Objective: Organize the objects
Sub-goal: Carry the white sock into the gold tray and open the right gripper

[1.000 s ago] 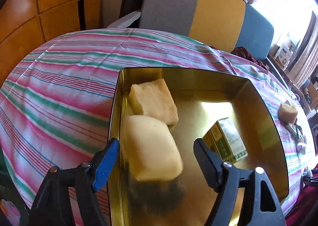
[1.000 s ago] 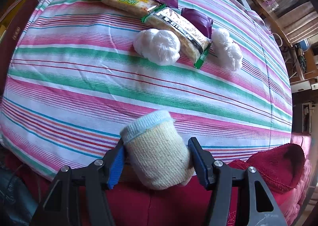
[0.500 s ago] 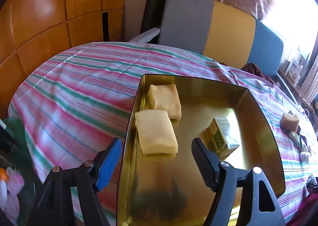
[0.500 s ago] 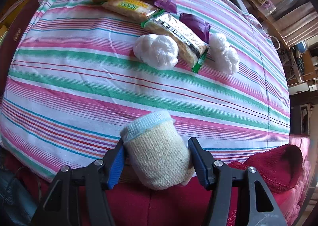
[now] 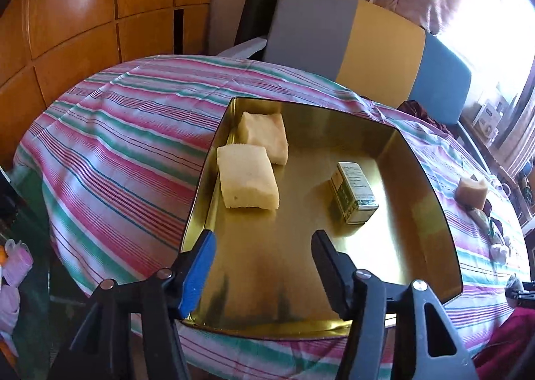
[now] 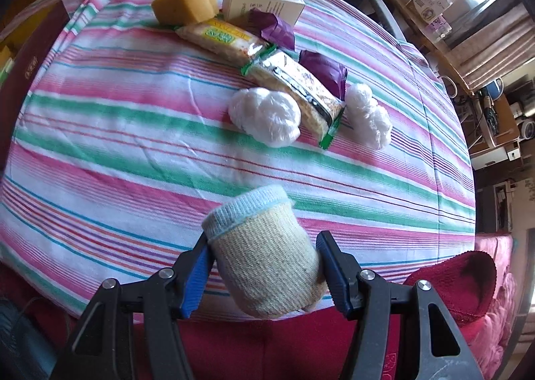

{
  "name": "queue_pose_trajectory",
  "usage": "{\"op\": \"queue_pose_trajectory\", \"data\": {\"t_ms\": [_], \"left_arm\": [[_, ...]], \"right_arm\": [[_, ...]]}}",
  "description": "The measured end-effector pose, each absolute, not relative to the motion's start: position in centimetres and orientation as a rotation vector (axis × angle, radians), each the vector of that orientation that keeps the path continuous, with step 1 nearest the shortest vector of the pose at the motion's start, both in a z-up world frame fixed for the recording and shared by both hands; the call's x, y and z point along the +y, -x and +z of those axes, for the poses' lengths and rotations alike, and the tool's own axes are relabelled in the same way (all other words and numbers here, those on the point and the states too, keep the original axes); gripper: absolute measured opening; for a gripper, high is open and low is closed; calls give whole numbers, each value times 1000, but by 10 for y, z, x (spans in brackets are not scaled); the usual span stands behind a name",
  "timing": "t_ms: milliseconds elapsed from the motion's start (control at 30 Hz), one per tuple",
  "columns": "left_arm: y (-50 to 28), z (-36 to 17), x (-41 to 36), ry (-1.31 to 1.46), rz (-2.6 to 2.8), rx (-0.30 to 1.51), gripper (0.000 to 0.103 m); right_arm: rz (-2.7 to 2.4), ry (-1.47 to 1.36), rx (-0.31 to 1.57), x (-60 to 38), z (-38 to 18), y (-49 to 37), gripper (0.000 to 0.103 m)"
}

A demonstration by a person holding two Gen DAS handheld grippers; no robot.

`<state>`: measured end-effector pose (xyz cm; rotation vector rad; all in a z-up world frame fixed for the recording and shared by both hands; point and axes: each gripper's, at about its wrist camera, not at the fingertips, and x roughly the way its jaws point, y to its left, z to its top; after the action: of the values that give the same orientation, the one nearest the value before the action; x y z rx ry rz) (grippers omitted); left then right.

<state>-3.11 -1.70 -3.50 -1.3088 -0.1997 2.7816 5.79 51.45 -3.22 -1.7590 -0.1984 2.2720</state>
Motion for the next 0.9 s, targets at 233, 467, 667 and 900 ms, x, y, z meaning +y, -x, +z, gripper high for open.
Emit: {"op": "queue_pose_trajectory", "data": {"t_ms": [233, 467, 667, 900], "left_arm": [[23, -28, -18, 1286, 2798, -194, 60], [18, -30, -20, 1304, 2800, -182, 60], [15, -30, -26, 1313, 2807, -191, 59], [8, -27, -49, 1323, 2853, -229, 58]], "right_arm": [[2493, 1691, -124, 437, -24, -26, 62], [2761, 1709, -89, 344, -3, 8, 62], [2931, 1789, -92, 267, 0, 41, 62], [3033, 1924, -106, 176, -9, 71, 62]]}}
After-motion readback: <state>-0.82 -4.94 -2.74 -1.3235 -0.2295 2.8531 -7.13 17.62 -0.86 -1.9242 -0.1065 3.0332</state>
